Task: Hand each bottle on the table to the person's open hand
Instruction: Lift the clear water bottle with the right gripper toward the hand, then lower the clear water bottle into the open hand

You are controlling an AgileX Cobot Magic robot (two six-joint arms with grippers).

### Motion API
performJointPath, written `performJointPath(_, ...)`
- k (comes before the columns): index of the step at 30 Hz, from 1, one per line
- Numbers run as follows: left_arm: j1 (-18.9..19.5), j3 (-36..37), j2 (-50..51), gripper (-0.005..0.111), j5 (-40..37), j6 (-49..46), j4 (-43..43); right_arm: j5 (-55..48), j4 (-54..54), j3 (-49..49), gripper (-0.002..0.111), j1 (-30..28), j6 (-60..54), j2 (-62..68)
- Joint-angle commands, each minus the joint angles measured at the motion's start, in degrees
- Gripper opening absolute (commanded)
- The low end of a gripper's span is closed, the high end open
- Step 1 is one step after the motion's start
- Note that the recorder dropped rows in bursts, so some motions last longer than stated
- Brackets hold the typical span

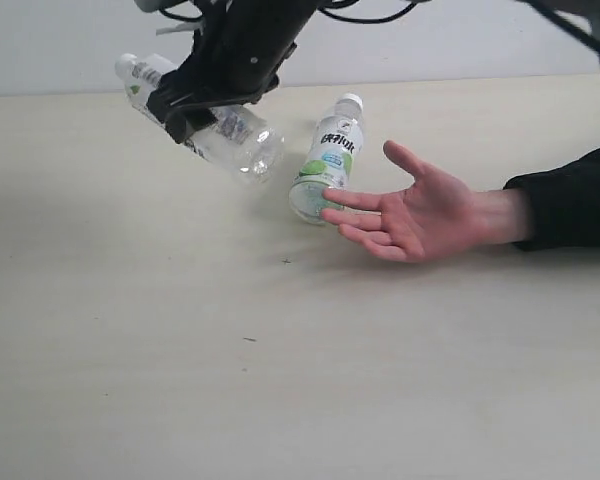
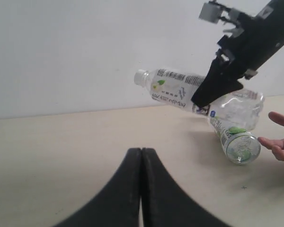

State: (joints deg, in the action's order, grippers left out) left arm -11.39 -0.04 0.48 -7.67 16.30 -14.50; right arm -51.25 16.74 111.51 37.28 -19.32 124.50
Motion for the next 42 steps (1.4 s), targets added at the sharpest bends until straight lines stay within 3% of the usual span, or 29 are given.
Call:
performJointPath(1, 0.09, 0.04, -0.05, 0.0, 0.05, 0.4, 0.12, -5.1, -0.15, -2.33, 0.018, -2.54, -0.11, -6.32)
performJointPath(6, 0.09, 0.04, -0.05, 0.0, 0.05, 0.4, 0.12, -2.87, 3.04, -10.45, 0.018, -7.54, -0.09, -15.17)
performJointPath(14, 0.09, 0.04, -0.05, 0.0, 0.05, 0.4, 0.12, 4.26, 4.28, -31.59, 0.018, -16.38, 2.45, -30.9)
performJointPath(23, 0.09, 0.04, -0.05, 0.0, 0.05, 0.4, 0.12, 17.03, 4.42, -50.65, 0.018, -17.45, 3.03, -34.36)
performJointPath(36, 0.09, 0.04, -0.05, 0.0, 0.05, 0.4, 0.12, 22.68, 3.67, -57.17, 0.019, -17.45, 2.92, -34.36)
performJointPath(42, 0.09, 0.04, -0.05, 0.0, 0.05, 0.4, 0.12, 22.48, 2.07, -57.17, 0.038, -17.45, 3.06, -33.46)
